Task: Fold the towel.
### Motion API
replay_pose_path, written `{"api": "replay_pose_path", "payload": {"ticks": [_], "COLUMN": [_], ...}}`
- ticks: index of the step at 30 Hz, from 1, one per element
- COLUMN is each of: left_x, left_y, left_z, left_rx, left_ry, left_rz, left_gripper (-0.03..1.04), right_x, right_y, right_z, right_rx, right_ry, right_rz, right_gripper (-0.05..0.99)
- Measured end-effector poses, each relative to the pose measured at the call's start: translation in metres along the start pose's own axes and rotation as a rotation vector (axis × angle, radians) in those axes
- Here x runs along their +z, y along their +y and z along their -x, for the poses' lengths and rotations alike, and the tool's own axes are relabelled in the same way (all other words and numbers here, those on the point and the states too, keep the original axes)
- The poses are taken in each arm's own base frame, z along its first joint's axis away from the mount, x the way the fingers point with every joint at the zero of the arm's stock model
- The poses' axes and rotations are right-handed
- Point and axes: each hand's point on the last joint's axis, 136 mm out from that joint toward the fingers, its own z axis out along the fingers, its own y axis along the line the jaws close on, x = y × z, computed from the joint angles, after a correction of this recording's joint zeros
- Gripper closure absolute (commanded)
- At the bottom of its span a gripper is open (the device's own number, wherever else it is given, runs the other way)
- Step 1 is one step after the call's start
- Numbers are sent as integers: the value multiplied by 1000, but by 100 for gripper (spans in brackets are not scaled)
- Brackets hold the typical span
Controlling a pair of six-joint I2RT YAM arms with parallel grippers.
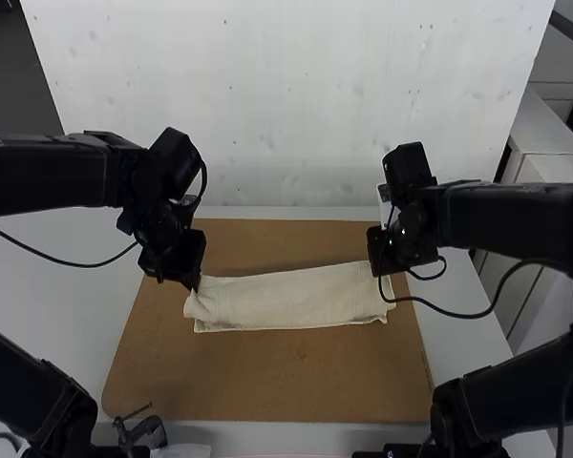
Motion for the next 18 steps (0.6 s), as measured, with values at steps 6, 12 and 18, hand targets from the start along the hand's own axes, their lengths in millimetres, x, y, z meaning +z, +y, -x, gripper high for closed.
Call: {"api": "replay_pose_path", "payload": {"ticks": [6, 12, 18], "left_x": [38, 59, 59], "left_y": [17, 26, 24], "left_z": [3, 19, 45], "left_rx": [-54, -83, -69], "left_ry": [85, 102, 34], "left_rz": [43, 57, 48], "left_gripper": [99, 99, 99], "right_x": [22, 34, 44], "right_y": [2, 4, -2], "right_z": [-7, -7, -8], "right_rx": [-4, -3, 15], "right_ry": [44, 50, 59], "right_rz": [-1, 2, -13], "right_gripper": [92, 92, 92]}}
